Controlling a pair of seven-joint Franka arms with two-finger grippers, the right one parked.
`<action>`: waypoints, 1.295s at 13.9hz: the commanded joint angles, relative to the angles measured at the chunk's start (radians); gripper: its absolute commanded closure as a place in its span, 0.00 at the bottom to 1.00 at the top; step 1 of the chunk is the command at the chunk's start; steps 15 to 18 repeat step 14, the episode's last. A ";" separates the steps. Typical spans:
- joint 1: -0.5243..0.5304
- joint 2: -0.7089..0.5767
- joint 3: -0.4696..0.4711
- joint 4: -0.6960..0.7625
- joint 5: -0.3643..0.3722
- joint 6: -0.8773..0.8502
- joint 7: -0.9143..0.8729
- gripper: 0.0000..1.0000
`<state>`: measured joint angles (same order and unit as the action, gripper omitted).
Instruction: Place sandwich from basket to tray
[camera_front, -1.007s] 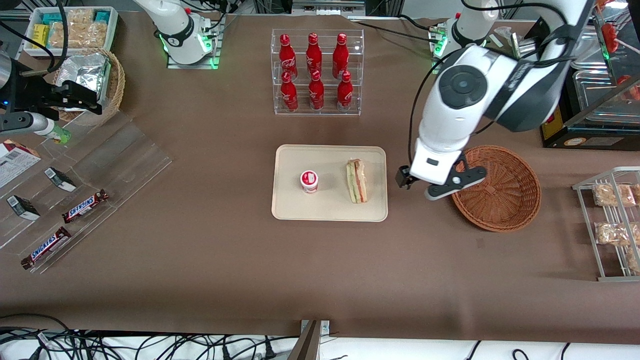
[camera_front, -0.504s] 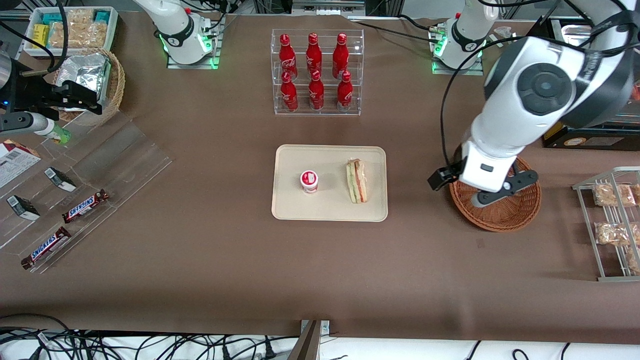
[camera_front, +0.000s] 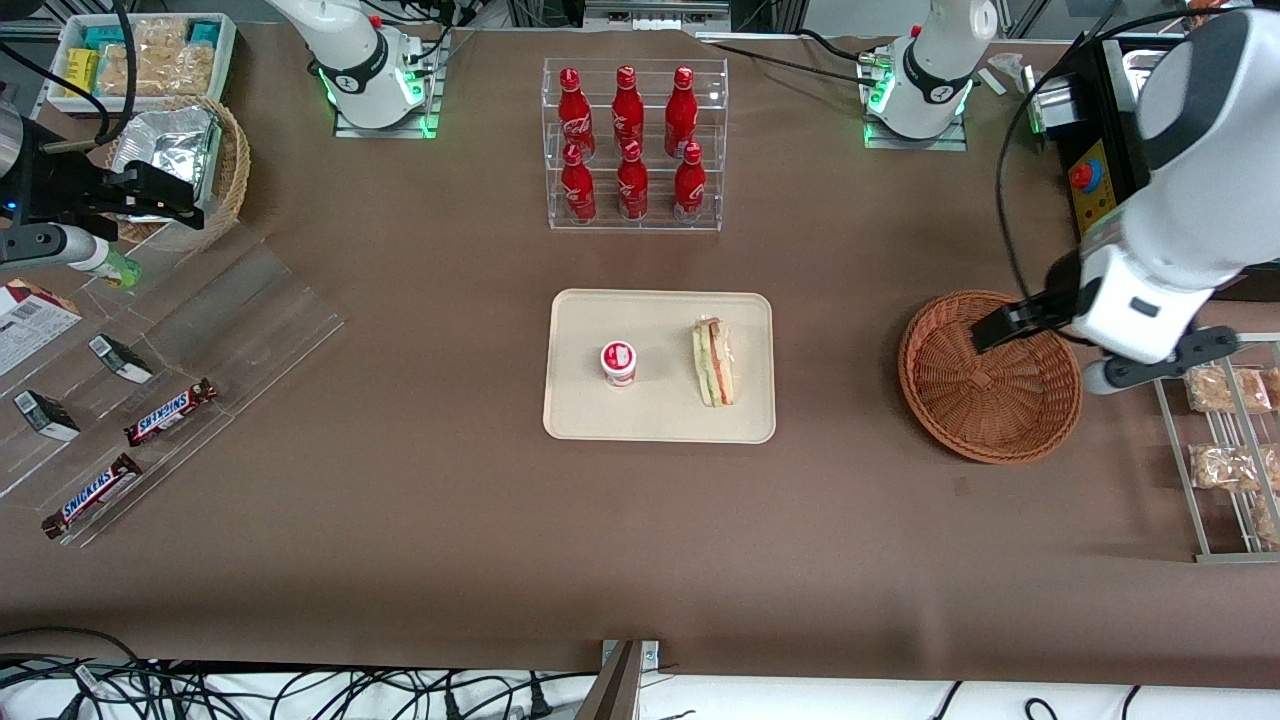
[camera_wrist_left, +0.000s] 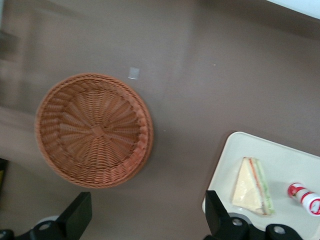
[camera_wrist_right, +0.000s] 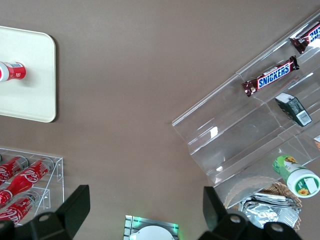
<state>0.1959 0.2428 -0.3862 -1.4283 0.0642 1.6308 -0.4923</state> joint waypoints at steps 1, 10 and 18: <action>-0.027 -0.063 0.093 -0.032 -0.052 -0.037 0.148 0.00; -0.055 -0.125 0.194 -0.041 -0.070 -0.103 0.460 0.00; -0.058 -0.125 0.191 -0.041 -0.063 -0.104 0.488 0.00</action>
